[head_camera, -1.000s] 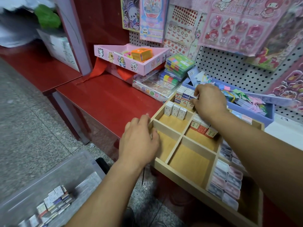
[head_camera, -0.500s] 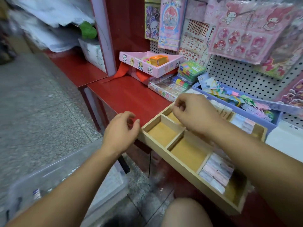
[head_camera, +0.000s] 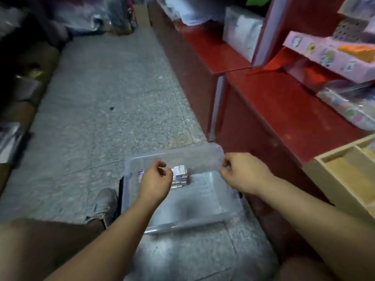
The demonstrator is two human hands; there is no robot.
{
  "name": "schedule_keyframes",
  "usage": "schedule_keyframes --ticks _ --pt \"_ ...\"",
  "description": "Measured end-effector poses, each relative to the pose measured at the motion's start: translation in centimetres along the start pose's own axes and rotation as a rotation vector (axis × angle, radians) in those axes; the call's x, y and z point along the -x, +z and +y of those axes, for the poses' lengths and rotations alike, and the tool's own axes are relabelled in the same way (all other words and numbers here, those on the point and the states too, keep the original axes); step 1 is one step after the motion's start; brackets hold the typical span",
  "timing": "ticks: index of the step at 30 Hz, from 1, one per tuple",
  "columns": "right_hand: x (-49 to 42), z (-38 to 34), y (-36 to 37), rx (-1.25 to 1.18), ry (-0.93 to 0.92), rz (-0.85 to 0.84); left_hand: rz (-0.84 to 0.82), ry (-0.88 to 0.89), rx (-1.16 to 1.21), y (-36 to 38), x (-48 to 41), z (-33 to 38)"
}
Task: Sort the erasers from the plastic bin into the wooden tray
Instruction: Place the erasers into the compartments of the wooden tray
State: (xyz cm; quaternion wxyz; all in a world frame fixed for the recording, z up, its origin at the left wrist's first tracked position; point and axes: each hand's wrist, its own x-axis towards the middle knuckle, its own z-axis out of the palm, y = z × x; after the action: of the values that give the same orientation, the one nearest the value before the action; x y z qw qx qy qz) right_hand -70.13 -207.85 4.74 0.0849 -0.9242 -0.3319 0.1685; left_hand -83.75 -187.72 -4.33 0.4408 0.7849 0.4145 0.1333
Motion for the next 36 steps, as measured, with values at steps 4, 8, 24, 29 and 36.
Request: schedule_keyframes --ticks 4,8,24,29,36 --pt "-6.5 0.6 5.4 0.067 0.073 -0.084 0.056 -0.237 0.075 0.1 -2.8 -7.4" --pt "-11.6 2.3 9.3 0.088 0.192 -0.079 0.106 -0.481 0.156 2.8 -5.1 -13.3" --pt "-16.1 6.1 17.5 -0.014 0.201 0.104 0.437 -1.072 1.139 11.0 -12.8 -20.3" --pt "-16.9 9.5 19.3 -0.045 0.222 0.072 0.539 -1.067 1.113 11.5 -13.5 -20.3" --pt "-17.0 9.3 19.7 -0.055 0.190 0.136 0.636 -1.025 1.076 11.4 -14.2 -18.9"
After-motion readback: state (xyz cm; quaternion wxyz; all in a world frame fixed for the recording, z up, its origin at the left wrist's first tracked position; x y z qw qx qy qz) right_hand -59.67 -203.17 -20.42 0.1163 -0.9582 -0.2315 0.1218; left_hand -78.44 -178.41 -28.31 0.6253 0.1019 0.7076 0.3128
